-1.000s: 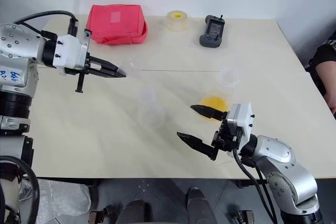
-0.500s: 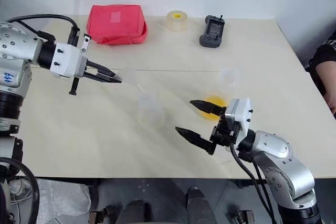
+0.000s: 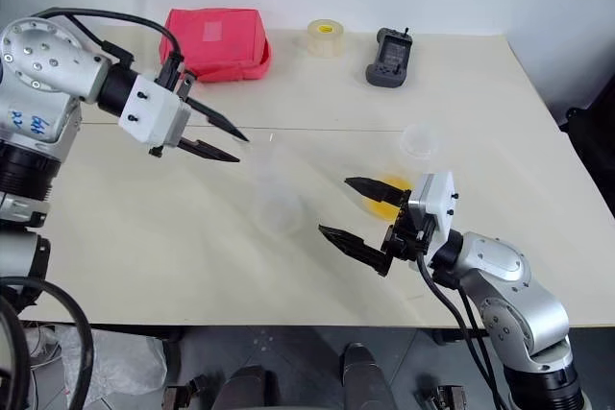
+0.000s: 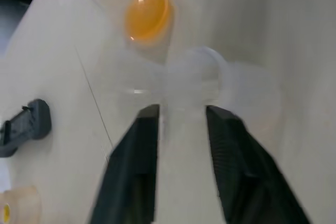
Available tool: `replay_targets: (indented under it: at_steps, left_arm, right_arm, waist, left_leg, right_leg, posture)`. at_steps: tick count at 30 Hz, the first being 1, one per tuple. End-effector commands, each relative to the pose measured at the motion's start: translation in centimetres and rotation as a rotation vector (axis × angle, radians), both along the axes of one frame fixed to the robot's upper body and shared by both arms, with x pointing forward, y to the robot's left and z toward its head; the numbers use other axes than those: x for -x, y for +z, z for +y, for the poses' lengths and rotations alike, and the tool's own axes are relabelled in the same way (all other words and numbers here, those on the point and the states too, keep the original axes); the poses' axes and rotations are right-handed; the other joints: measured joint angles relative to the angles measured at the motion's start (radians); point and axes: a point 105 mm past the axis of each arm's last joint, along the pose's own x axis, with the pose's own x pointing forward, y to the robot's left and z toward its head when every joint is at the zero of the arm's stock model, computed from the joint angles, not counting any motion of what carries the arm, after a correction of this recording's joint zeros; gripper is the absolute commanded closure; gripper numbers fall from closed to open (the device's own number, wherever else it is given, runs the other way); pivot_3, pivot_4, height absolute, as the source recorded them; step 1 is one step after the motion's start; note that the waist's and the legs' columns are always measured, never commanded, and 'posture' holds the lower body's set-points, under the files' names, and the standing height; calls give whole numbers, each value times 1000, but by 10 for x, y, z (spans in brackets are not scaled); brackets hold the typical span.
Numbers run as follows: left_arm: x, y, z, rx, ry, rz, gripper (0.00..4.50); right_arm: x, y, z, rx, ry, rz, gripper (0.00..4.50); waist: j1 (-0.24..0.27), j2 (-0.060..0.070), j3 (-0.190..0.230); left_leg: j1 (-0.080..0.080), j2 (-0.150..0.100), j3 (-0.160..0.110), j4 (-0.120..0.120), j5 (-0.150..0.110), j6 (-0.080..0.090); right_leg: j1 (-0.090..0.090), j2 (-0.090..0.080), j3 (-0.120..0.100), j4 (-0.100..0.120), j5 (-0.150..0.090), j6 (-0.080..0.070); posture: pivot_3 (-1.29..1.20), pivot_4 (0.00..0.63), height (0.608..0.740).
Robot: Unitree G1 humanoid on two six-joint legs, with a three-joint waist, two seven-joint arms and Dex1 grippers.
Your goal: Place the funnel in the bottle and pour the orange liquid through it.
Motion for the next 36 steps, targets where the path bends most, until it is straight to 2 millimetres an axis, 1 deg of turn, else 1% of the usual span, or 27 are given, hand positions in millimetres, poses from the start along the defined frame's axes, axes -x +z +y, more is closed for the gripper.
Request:
replay_targets:
  at_steps: [1,6,7,9,10,11,13,16,19,22,25,27,29,32,34,36]
  left_arm:
    - [14,9,4,-49,-56,30,1666]
    - [19,13,4,9,-50,70,153]
    - [20,14,4,31,-37,83,33]
    - [21,18,7,93,-7,112,33]
    - [21,23,8,179,21,153,33]
    - [22,19,16,251,67,230,33]
    - [24,13,24,335,124,323,33]
    - [21,14,30,484,185,369,33]
    - [22,11,42,629,244,432,33]
    - [27,-1,56,726,299,507,33]
    - [29,-16,66,783,352,552,33]
    - [29,-28,75,842,387,593,33]
    - [31,-34,80,895,387,624,33]
    - [34,-52,88,910,423,656,33]
    - [33,-63,94,915,463,667,33]
    - [33,-70,95,907,471,673,33]
  right_arm:
    - [4,8,1,-11,-2,-38,0]
    - [5,9,-2,-9,-23,-40,0]
    - [5,9,-3,-8,-33,-41,0]
    - [5,10,-7,-5,-63,-43,0]
    - [4,10,-13,-2,-100,-42,0]
    - [5,6,-20,15,-152,-30,0]
    - [6,2,-29,39,-222,-15,0]
    - [6,2,-45,55,-342,-5,0]
    - [4,3,-61,46,-492,14,0]
    - [1,4,-72,55,-600,28,0]
    - [-4,8,-76,41,-654,24,0]
    - [-12,11,-79,24,-689,21,0]
    - [-17,10,-78,17,-691,39,0]
    - [-26,13,-79,3,-704,27,0]
    - [-35,11,-82,1,-715,38,0]
    - [-41,9,-83,6,-720,46,0]
  waist:
    - [-2,0,0]
    - [0,0,0]
    - [0,0,0]
    - [0,0,0]
    - [-1,1,0]
    - [-1,1,0]
    - [-3,1,1]
    - [1,1,1]
    - [3,1,1]
    - [2,1,1]
    - [0,1,1]
    - [0,1,1]
    - [0,1,1]
    - [0,1,1]
    - [0,1,1]
    - [0,1,1]
  left_leg:
    - [0,0,0,0,0,0]
    - [0,0,0,0,0,1]
    - [0,0,0,0,0,1]
    - [0,0,0,0,0,1]
    - [0,0,0,0,1,1]
    - [0,0,0,0,1,1]
    - [1,0,0,0,0,2]
    - [0,0,-1,0,0,2]
    - [0,0,-1,2,0,2]
    - [1,0,-1,3,0,2]
    - [1,0,-1,3,0,3]
    - [1,0,-1,3,-1,4]
    - [2,0,-1,3,-1,4]
    - [2,0,-1,3,-1,4]
    - [1,0,-1,3,-1,4]
    - [1,0,-1,3,-1,4]
  right_leg:
    - [0,0,0,0,0,0]
    - [0,0,0,1,0,0]
    - [0,0,0,1,0,0]
    - [0,0,0,1,0,0]
    - [0,0,0,1,0,0]
    - [0,0,0,2,0,0]
    - [0,0,1,4,0,0]
    - [0,1,1,3,0,0]
    - [0,1,1,4,0,0]
    - [0,1,1,6,0,0]
    - [0,1,2,6,0,0]
    - [0,1,3,7,0,-1]
    - [0,1,3,8,0,-1]
    - [0,2,3,8,0,-1]
    - [0,2,3,8,0,-1]
    - [0,2,3,8,0,-1]
  posture:
    - [0,150,740]
    - [0,150,740]
    - [0,150,740]
    - [0,150,740]
    - [0,150,740]
    - [0,150,740]
    - [0,150,740]
    - [0,150,740]
    - [0,150,740]
    - [0,150,740]
    - [0,150,740]
    - [0,150,740]
    - [0,150,740]
    - [0,150,740]
    - [0,150,740]
    - [0,150,740]
